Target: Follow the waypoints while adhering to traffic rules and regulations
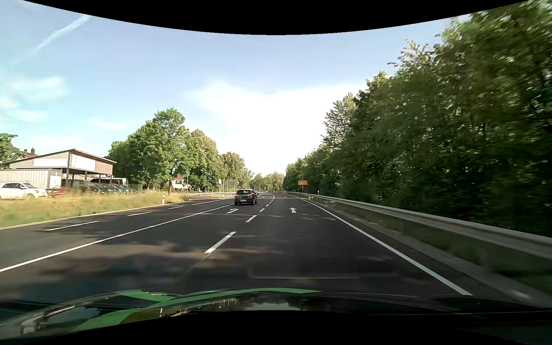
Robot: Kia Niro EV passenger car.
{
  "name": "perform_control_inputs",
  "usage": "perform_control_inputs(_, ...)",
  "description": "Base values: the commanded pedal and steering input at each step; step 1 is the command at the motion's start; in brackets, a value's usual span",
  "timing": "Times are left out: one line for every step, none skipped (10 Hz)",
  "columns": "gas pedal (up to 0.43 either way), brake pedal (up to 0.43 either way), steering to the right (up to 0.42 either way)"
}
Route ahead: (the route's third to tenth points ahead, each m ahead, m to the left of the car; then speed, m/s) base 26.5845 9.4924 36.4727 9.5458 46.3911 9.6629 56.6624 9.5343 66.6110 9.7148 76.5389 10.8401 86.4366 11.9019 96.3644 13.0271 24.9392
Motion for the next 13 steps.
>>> perform_control_inputs(0.24,0.0,-0.006)
perform_control_inputs(0.24,0.0,-0.007)
perform_control_inputs(0.24,0.0,-0.009)
perform_control_inputs(0.24,0.0,-0.009)
perform_control_inputs(0.24,0.0,-0.01)
perform_control_inputs(0.24,0.0,-0.009)
perform_control_inputs(0.24,0.0,-0.009)
perform_control_inputs(0.24,0.0,-0.009)
perform_control_inputs(0.24,0.0,-0.009)
perform_control_inputs(0.24,0.0,-0.008)
perform_control_inputs(0.24,0.0,-0.007)
perform_control_inputs(0.24,0.0,-0.006)
perform_control_inputs(0.24,0.0,-0.006)
